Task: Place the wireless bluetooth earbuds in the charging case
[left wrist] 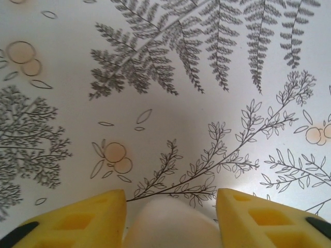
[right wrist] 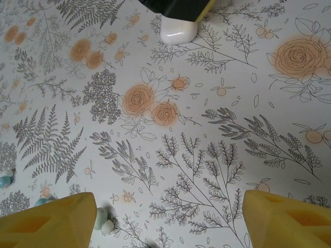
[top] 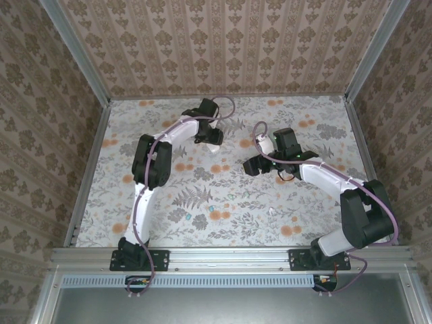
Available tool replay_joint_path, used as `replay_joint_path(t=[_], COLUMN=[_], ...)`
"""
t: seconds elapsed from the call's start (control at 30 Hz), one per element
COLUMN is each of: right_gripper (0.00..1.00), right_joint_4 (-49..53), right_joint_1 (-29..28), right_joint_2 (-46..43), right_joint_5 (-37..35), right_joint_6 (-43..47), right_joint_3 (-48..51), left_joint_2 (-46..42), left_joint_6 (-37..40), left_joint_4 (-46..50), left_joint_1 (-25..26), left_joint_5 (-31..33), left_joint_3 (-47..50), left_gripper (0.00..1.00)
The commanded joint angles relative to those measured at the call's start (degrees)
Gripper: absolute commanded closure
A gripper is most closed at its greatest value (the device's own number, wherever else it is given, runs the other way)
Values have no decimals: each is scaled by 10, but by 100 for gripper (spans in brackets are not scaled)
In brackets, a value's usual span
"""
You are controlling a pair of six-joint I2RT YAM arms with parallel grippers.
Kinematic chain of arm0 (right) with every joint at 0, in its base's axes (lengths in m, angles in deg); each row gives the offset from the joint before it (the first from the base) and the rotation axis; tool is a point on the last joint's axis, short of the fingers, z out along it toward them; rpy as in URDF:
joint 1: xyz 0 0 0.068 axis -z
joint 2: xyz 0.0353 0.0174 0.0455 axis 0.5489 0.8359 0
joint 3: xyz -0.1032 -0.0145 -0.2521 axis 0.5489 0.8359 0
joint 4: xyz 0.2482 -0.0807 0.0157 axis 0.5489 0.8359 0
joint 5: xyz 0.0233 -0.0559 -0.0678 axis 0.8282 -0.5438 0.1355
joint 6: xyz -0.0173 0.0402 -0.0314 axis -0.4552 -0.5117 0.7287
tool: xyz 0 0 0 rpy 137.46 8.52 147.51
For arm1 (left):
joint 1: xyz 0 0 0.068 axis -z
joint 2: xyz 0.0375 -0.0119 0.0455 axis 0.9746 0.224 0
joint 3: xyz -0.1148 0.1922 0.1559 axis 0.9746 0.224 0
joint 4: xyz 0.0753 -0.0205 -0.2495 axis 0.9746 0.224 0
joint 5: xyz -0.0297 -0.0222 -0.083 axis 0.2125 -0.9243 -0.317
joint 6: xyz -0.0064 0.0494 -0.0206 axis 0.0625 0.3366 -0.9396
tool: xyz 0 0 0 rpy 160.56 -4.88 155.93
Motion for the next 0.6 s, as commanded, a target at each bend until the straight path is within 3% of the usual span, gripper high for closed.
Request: replay_joint_path(t=[0.0, 0.17, 0.57], right_gripper=[23, 23, 24], right_joint_4=[7, 3, -38], right_joint_1=[-4, -5, -26], right_joint_2=[-16, -12, 7], right_joint_5=[-8, -9, -25], right_joint_6=[-5, -5, -50], right_joint_3=[9, 14, 42], left_joint_2=[6, -26, -145], left_joint_6=[20, 18, -84], left_joint_4=[23, 13, -73], left_joint_1=[1, 10, 25], left_joint_5=[-12, -21, -54], left_joint_3=[-10, 32, 203], left_gripper=[56, 57, 57])
